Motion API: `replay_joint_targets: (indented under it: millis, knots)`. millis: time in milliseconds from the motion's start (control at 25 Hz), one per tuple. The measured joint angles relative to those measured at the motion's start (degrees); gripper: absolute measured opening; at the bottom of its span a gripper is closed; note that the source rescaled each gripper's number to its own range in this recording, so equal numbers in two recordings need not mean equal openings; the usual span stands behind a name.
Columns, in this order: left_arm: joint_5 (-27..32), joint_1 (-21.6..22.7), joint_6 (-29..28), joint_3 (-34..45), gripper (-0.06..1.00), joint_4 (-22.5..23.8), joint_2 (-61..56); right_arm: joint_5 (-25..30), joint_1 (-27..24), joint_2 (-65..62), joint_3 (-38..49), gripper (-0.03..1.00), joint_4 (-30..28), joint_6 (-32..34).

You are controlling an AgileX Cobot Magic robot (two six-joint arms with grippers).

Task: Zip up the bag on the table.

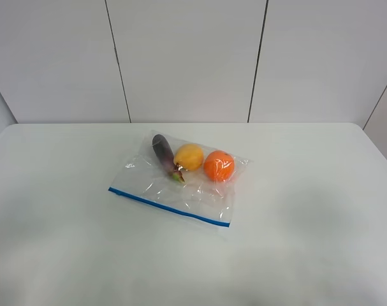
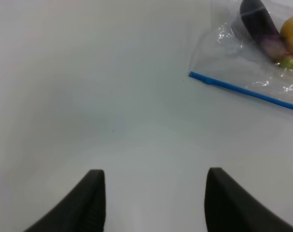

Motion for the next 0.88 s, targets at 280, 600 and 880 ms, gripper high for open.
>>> replay_joint_targets:
  millis: [280, 600, 880]
  knots:
    - [-0.05, 0.00, 0.00, 0.00, 0.66, 0.00, 0.00, 1.69, 0.00, -1.26, 0.22, 0.84, -0.05, 0.37]
    - [-0.05, 0.00, 0.00, 0.00, 0.66, 0.00, 0.00, 2.53, 0.00, -1.31, 0.29, 0.84, -0.04, 0.38]
    - [-0.05, 0.00, 0.00, 0.00, 0.66, 0.00, 0.00, 3.04, 0.00, -1.31, 3.55, 0.84, -0.04, 0.38]
